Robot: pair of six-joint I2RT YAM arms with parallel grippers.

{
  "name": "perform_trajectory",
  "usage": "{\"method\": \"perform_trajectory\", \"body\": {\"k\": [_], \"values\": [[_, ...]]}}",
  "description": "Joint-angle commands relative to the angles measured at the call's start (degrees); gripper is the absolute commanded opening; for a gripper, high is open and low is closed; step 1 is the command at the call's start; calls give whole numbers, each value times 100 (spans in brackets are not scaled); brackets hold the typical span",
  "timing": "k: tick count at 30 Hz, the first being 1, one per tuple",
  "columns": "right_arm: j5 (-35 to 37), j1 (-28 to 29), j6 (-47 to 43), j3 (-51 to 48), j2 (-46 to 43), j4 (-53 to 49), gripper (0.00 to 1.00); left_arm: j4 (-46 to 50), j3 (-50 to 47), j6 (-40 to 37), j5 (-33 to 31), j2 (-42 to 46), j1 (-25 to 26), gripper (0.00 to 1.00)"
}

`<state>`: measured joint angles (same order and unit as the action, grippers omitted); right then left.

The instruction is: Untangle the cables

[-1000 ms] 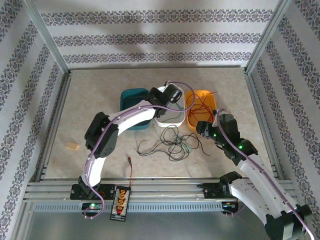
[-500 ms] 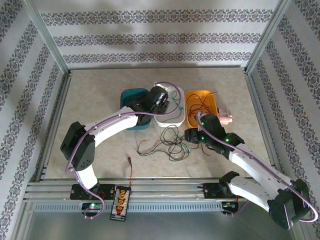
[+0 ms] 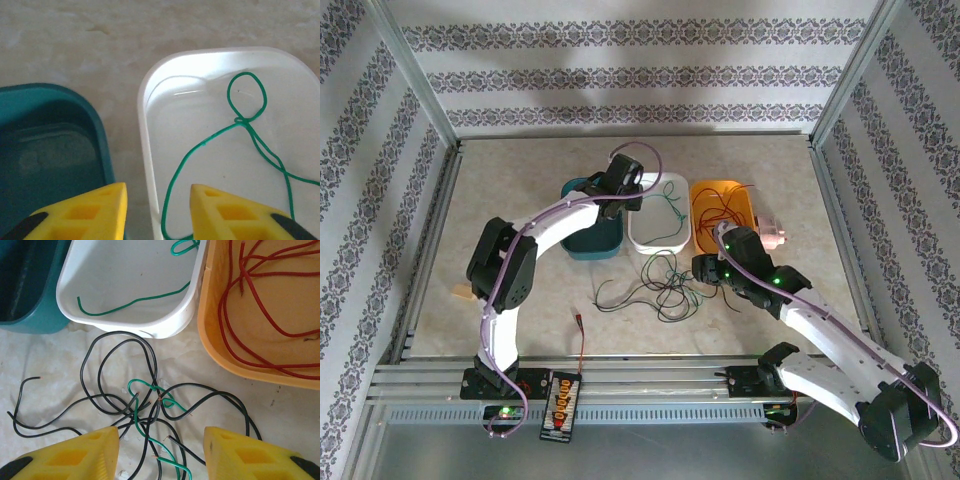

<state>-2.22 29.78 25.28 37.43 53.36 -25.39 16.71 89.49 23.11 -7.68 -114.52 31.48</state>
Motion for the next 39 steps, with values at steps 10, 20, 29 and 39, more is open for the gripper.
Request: {"method": "perform_trajectory", "body": {"k": [10,20,29,39], "values": [[155,-16,-23,19,-53,-116,48,-75,39,336,239,-281,22,19],[104,-25,-15,28,-32,-98,48,-236,-266,132,405,-194,209,17],[81,-42,-16,67,-7,-107,48,116,-191,-43,206,-155,410,16],[-83,-63,-90,64,160,-185,49,-700,-1038,-815,-506,1119,932,43]]}}
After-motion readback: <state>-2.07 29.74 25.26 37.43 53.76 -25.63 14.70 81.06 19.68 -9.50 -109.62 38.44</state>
